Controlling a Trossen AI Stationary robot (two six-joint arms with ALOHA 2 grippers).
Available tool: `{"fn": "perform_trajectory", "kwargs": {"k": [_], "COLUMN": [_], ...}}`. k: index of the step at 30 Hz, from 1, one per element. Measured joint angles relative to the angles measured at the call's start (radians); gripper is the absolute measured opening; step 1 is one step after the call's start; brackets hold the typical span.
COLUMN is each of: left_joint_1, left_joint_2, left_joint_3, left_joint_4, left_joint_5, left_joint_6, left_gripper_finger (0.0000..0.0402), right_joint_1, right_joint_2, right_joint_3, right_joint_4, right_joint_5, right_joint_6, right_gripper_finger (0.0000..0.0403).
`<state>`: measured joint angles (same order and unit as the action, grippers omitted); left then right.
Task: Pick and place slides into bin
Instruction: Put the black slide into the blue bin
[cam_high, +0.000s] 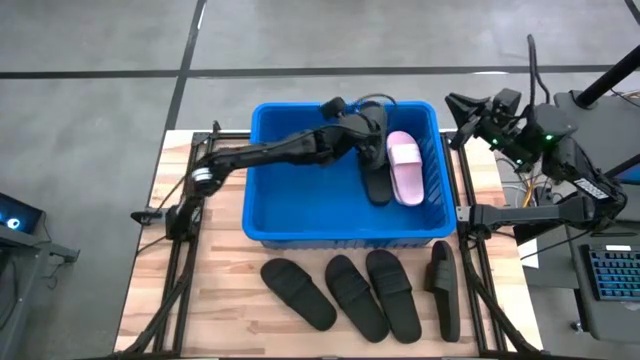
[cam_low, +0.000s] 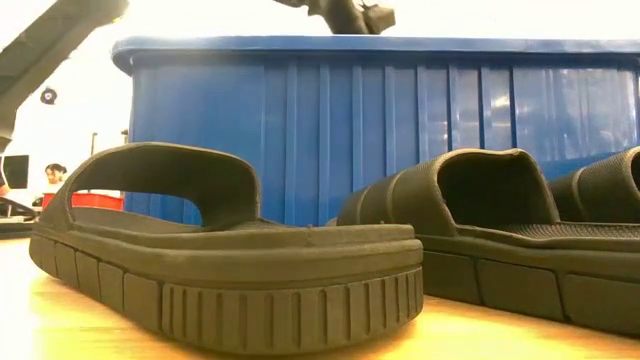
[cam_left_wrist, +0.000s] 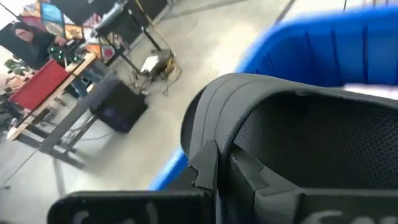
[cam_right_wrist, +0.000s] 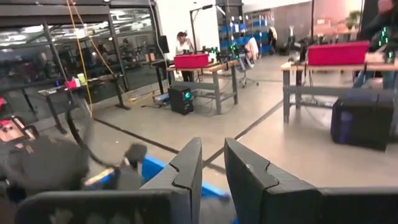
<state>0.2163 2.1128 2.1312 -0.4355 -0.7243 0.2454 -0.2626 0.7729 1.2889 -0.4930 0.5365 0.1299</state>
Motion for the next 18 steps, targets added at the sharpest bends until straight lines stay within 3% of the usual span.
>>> {"fn": "perform_trajectory", "kwargs": {"k": [5,18], "left_joint_1": [-0.019,-0.065], "left_joint_2": [0.109,0.248], "left_joint_3": [0.126,0.150], "left_joint_4": [-0.090,-0.035], "left_joint_5": [-0.063,-0.198], "left_joint_6": [-0.001,-0.024], "left_gripper_finger": [0.0000,0.0000], "right_joint_1": [0.000,0.000], "right_joint_2": [0.000,-0.010], "right_joint_3": [0.037,0.067], "right_joint_4": [-0.005,-0.051], "right_joint_5": [0.000,0.000], "right_joint_6": [-0.080,-0.204], "right_gripper_finger": [0.0061,0.0059]}}
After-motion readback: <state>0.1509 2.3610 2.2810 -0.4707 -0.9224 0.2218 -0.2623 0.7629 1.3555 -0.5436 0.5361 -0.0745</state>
